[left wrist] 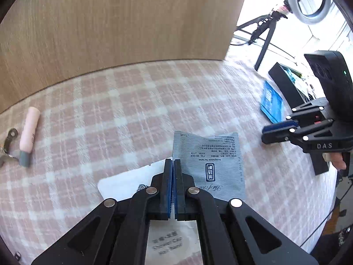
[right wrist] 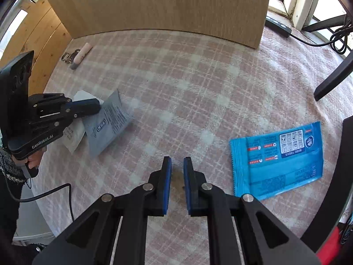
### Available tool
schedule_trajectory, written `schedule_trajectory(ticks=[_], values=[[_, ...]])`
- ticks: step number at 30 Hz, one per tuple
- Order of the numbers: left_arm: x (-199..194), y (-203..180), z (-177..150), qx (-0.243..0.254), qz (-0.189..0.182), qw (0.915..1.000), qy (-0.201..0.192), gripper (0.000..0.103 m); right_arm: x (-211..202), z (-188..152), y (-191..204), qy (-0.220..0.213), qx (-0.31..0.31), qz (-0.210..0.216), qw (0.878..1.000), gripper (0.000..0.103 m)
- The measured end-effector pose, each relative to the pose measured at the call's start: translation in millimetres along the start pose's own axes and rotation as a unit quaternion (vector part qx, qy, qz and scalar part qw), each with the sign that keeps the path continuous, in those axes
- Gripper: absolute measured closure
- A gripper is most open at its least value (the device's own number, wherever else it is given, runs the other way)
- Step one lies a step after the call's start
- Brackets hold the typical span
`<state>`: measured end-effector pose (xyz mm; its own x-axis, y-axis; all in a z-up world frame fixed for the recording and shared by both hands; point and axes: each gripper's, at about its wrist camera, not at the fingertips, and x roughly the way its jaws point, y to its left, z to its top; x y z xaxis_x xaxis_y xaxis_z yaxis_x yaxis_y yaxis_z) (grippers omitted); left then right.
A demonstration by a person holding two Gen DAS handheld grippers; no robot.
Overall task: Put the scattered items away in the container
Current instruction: 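Grasp the white shower-cap packet with the left tool while the right tool reaches for the wooden peg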
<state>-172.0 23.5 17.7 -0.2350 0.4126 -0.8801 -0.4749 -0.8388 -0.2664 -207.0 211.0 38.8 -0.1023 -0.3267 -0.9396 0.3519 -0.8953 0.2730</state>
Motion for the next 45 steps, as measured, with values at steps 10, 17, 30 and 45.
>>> schedule_trajectory(ticks=[10,17,30,45], values=[[-91,164,32,-0.186,0.196,0.9575,-0.101,0.094,-30,23,1,-0.064,0.025,0.001,0.998,0.091],[-105,267,41,-0.295,0.259,0.9138,-0.103,0.094,-22,34,5,-0.066,0.038,0.007,0.997,0.091],[-54,193,26,-0.201,0.147,0.9665,-0.061,0.075,-24,51,25,-0.086,0.025,0.01,0.996,0.091],[-34,174,65,-0.155,0.14,0.9774,-0.031,0.081,-47,27,-87,-0.09,0.14,-0.086,0.982,0.079]])
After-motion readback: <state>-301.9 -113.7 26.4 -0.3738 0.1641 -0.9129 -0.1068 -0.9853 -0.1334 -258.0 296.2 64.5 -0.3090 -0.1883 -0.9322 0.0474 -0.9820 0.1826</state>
